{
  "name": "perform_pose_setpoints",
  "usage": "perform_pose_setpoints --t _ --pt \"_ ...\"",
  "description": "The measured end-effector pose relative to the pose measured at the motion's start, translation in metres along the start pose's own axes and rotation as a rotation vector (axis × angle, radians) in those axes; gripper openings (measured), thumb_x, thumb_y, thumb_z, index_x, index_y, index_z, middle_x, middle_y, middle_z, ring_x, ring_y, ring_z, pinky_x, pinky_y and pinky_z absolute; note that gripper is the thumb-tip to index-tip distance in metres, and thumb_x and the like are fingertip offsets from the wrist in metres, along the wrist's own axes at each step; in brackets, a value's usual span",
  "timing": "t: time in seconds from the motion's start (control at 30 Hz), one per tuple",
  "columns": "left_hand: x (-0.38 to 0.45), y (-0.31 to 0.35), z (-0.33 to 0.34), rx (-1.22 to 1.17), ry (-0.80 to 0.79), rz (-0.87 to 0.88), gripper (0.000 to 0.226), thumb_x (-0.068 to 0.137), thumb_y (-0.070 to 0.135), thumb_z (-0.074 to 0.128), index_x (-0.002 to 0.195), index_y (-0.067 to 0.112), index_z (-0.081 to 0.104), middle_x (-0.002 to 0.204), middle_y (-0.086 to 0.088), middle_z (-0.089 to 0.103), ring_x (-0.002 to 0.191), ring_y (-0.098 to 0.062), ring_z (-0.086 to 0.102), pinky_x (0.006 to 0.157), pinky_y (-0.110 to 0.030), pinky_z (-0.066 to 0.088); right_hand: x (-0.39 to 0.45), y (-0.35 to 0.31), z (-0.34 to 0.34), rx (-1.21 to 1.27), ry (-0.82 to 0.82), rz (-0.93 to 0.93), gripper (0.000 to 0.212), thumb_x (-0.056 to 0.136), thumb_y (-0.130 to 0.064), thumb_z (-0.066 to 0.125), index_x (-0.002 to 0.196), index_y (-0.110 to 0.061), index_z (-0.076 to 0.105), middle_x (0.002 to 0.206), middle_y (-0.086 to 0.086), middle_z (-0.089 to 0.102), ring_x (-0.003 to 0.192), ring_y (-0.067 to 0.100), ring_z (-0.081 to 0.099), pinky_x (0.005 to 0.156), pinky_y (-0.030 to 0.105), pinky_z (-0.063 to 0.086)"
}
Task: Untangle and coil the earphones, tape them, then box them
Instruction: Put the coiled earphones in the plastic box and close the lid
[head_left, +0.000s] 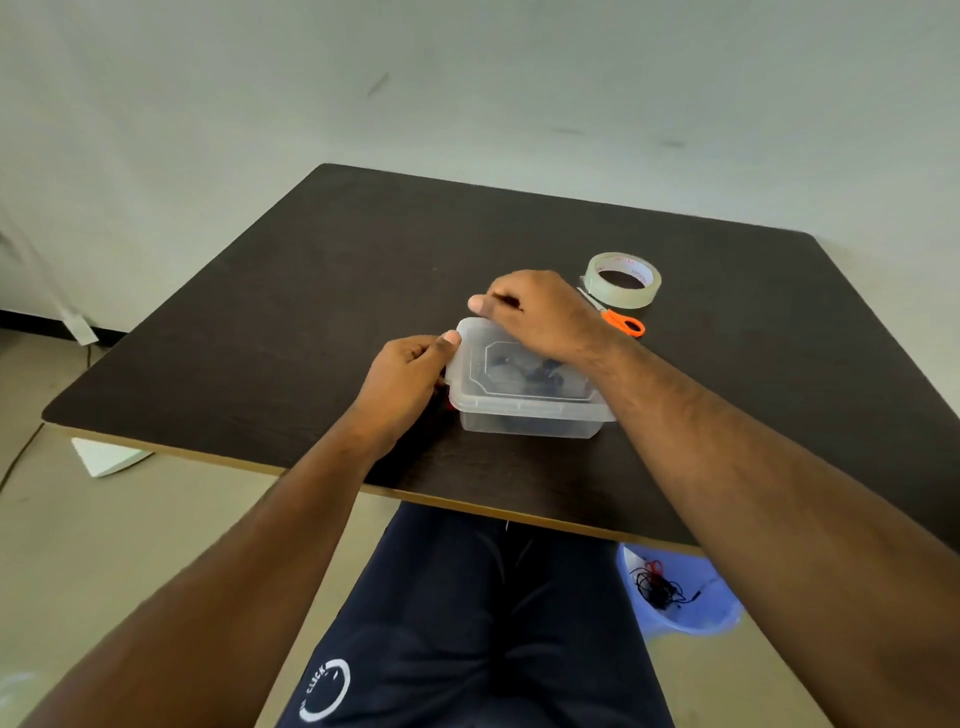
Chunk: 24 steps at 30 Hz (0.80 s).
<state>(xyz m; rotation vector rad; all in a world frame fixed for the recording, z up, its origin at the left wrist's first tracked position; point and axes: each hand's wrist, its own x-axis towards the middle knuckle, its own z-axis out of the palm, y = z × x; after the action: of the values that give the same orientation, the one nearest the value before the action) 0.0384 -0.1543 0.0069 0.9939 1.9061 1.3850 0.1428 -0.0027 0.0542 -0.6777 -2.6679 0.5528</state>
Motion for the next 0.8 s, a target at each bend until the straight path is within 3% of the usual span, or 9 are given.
perform_pose_setpoints --t 0.07,0.13,0.23,0.3,0.43,0.53,0.63,0.73,0.8 --pt "0.0 0.002 -0.001 -0.025 -0.017 -0.016 0.038 0.102 0.038 0.044 0.095 0.013 0.071 0.088 -0.003 0.073 0.078 -0.014 0.068 0.075 -0.027 0.055 -0.007 0.01 -0.022 0.027 0.097 0.054 0.043 0.092 -0.048 0.056 0.066 -0.014 0.057 0.062 -0.005 0.052 0.059 0.013 0.049 0.059 0.031 0.04" --pt "0.002 0.002 -0.002 -0.08 -0.009 -0.012 0.028 0.101 0.034 0.048 0.106 0.018 0.07 0.095 0.001 0.073 0.085 -0.013 0.07 0.076 -0.027 0.057 -0.023 0.028 -0.042 0.075 0.128 0.232 0.045 0.09 -0.05 0.058 0.07 -0.01 0.058 0.063 -0.003 0.053 0.058 0.01 0.05 0.059 0.027 0.041" --pt "0.007 0.005 -0.006 -0.084 0.056 -0.001 0.034 0.096 0.03 0.059 0.129 0.024 0.057 0.095 -0.004 0.072 0.073 -0.018 0.066 0.06 -0.03 0.056 -0.058 0.048 -0.052 0.239 -0.125 0.607 0.057 0.087 -0.064 0.051 0.09 -0.009 0.064 0.078 0.009 0.067 0.062 0.021 0.062 0.06 0.035 0.054" --pt "0.008 0.008 -0.005 -0.074 0.059 0.015 0.045 0.095 0.027 0.061 0.138 0.027 0.047 0.085 -0.01 0.071 0.061 -0.024 0.059 0.051 -0.033 0.053 -0.072 0.053 -0.047 0.327 -0.225 0.729 0.058 0.088 -0.068 0.045 0.103 -0.015 0.064 0.089 0.013 0.069 0.065 0.023 0.064 0.059 0.035 0.058" --pt "0.01 0.017 0.001 0.102 0.073 0.069 0.054 0.098 0.022 0.055 0.146 0.031 0.034 0.077 -0.008 0.067 0.053 -0.016 0.057 0.046 -0.023 0.052 -0.075 0.049 -0.036 0.447 -0.179 0.767 0.058 0.089 -0.07 0.04 0.106 -0.019 0.064 0.084 0.009 0.067 0.062 0.02 0.062 0.052 0.029 0.053" --pt "0.01 0.024 0.0 0.2 0.045 0.124 0.06 0.098 0.017 0.053 0.15 0.033 0.029 0.077 0.0 0.06 0.066 -0.011 0.061 0.064 -0.022 0.058 -0.074 0.048 -0.033 0.43 -0.187 0.794 0.064 0.087 -0.071 0.042 0.098 -0.013 0.066 0.069 0.005 0.061 0.055 0.017 0.053 0.049 0.027 0.046" --pt "0.011 0.032 0.001 0.371 0.017 0.178 0.062 0.098 0.014 0.051 0.15 0.035 0.026 0.101 -0.008 0.064 0.069 -0.011 0.059 0.084 -0.03 0.058 -0.071 0.05 -0.033 0.352 -0.145 0.856 0.061 0.08 -0.073 0.053 0.085 -0.013 0.061 0.065 0.005 0.056 0.055 0.016 0.046 0.047 0.026 0.038" --pt "0.014 0.037 0.004 0.534 0.029 0.199 0.06 0.098 0.016 0.048 0.15 0.036 0.027 0.11 -0.011 0.065 0.066 -0.013 0.058 0.078 -0.03 0.057 -0.066 0.049 -0.036 0.269 -0.06 0.81 0.054 0.077 -0.067 0.065 0.079 -0.013 0.057 0.064 0.006 0.053 0.054 0.018 0.046 0.05 0.029 0.037" --pt "0.014 0.038 0.006 0.605 0.039 0.203 0.059 0.098 0.018 0.046 0.15 0.037 0.027 0.112 -0.008 0.066 0.064 -0.014 0.059 0.071 -0.029 0.058 -0.061 0.047 -0.038 0.077 -0.037 0.729 0.056 0.078 -0.066 0.064 0.073 -0.01 0.052 0.063 0.005 0.051 0.055 0.019 0.047 0.053 0.03 0.037"
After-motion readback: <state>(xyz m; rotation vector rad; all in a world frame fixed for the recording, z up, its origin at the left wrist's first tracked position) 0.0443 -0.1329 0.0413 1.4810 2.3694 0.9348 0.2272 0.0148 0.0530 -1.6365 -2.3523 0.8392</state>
